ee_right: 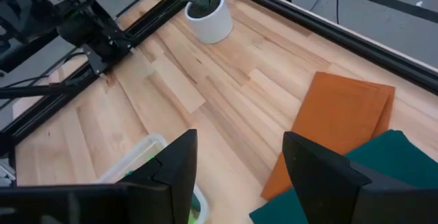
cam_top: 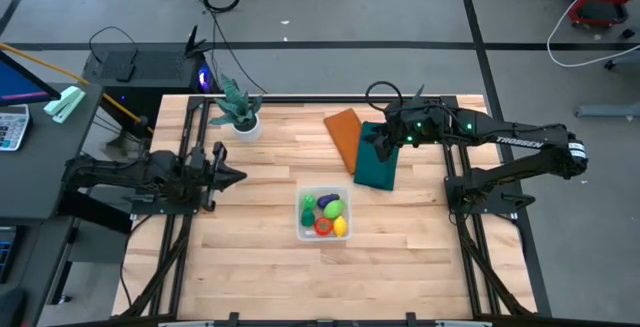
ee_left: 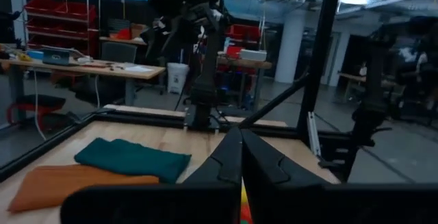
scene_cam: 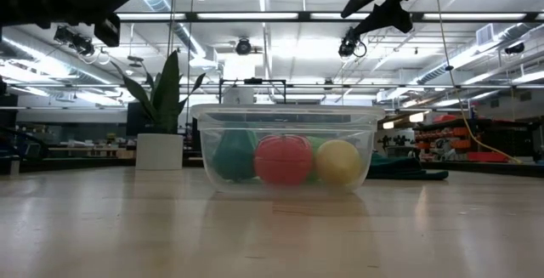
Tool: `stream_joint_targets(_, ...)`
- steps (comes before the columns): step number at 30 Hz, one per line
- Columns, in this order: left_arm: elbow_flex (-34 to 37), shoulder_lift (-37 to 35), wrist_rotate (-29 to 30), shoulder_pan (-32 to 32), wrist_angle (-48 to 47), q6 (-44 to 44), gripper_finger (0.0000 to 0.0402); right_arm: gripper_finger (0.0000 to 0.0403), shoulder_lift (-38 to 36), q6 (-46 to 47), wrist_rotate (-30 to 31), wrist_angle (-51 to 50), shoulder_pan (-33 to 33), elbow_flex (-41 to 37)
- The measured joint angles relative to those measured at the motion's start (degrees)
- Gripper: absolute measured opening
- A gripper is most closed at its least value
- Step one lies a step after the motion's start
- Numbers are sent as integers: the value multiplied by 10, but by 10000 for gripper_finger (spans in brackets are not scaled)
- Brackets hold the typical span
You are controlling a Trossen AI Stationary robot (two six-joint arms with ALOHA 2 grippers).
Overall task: Pick and placing Produce into tupperware
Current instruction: Return to Home Position
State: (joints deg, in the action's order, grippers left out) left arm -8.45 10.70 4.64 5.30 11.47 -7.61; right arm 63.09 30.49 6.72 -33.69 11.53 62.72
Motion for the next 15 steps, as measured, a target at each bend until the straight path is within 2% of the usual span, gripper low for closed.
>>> stream_joint_targets(15, 0, 0, -16, 0, -10, 2, 6, 178, 0, 15, 0, 0, 0, 0)
